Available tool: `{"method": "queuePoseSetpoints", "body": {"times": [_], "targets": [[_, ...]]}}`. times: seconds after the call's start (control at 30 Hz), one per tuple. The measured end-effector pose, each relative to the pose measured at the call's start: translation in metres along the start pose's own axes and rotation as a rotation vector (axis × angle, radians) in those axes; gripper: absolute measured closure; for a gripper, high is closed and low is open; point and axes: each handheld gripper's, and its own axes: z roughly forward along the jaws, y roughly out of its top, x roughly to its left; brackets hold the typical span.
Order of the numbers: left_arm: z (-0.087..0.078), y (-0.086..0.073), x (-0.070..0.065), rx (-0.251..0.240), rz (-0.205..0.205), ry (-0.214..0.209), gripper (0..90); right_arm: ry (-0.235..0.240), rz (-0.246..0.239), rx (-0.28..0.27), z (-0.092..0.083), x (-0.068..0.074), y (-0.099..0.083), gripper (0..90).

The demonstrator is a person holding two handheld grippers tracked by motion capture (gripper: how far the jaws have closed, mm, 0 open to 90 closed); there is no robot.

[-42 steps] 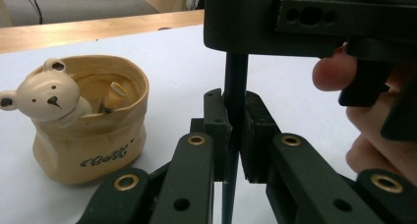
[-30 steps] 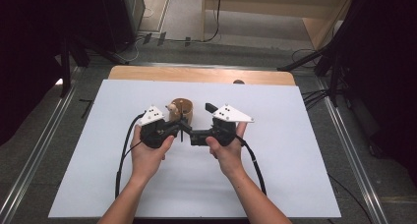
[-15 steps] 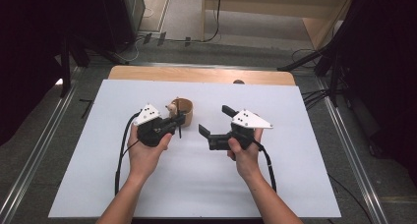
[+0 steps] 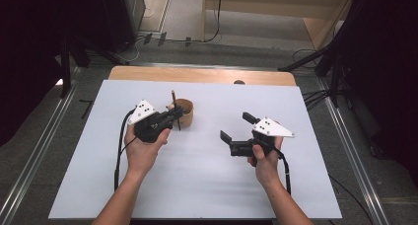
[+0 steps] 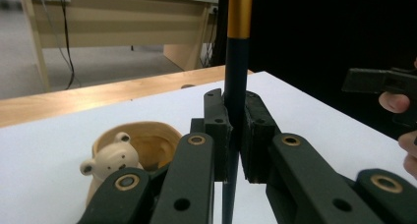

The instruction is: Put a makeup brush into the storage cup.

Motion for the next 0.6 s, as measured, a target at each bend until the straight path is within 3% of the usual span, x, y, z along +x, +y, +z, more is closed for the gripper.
{"method": "queuePoseSetpoints", "body": {"times": [0.4,0.6], "targets": [[0.004,0.003,0.005,-0.045,-0.001,-0.003,84.1,-0.061,0.019,0.016,-0.032,-0.025,-0.023,0.0],[0.006,0.008,0.004,-0.062,0.035,-0.009,84.1,-0.091,0.028,0.029,-0.046,-0.036,-0.033,0.0]]}}
